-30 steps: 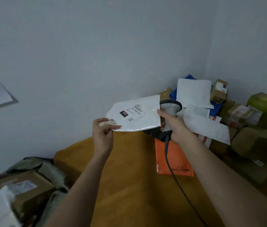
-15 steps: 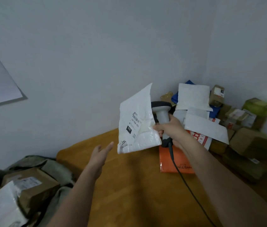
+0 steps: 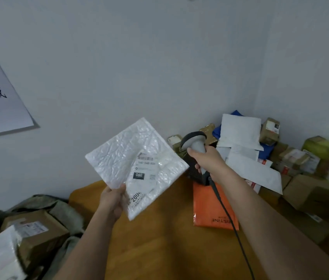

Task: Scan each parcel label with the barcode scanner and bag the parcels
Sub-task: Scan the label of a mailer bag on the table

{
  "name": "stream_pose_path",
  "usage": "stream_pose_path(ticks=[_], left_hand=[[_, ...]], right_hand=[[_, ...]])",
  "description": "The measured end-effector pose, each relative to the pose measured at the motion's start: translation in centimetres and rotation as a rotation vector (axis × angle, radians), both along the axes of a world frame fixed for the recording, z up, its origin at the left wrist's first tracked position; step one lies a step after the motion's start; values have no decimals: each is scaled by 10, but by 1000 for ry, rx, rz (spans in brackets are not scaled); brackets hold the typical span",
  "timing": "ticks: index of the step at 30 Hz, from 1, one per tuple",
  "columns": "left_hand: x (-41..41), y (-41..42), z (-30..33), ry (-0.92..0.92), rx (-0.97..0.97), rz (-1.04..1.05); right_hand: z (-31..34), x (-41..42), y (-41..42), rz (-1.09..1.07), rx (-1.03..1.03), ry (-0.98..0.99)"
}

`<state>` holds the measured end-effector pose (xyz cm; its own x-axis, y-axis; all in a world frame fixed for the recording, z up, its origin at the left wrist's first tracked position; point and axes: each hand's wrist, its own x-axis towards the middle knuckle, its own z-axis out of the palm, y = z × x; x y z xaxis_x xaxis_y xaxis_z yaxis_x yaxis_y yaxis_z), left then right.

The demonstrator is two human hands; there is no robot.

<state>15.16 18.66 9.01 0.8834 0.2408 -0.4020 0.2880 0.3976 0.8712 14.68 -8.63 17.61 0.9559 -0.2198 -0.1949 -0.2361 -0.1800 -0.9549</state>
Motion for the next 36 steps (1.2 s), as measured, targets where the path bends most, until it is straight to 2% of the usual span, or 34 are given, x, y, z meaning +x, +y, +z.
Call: stream_pose_path(ticks=[3, 5, 7, 18, 36], left_hand=[[6, -12, 0, 2, -8, 138], [9, -20, -2, 7, -20, 191], [12, -29, -3, 11, -42, 234], [12, -48, -7, 2, -105, 325], [5, -73, 3, 2, -178, 384]], right_hand=[[9, 1, 4, -39, 187, 115], [17, -1, 5, 39, 346, 142], [25, -4, 6, 133, 395, 126], [73, -27, 8, 214, 340, -29], [93, -52, -11, 189, 406, -67]])
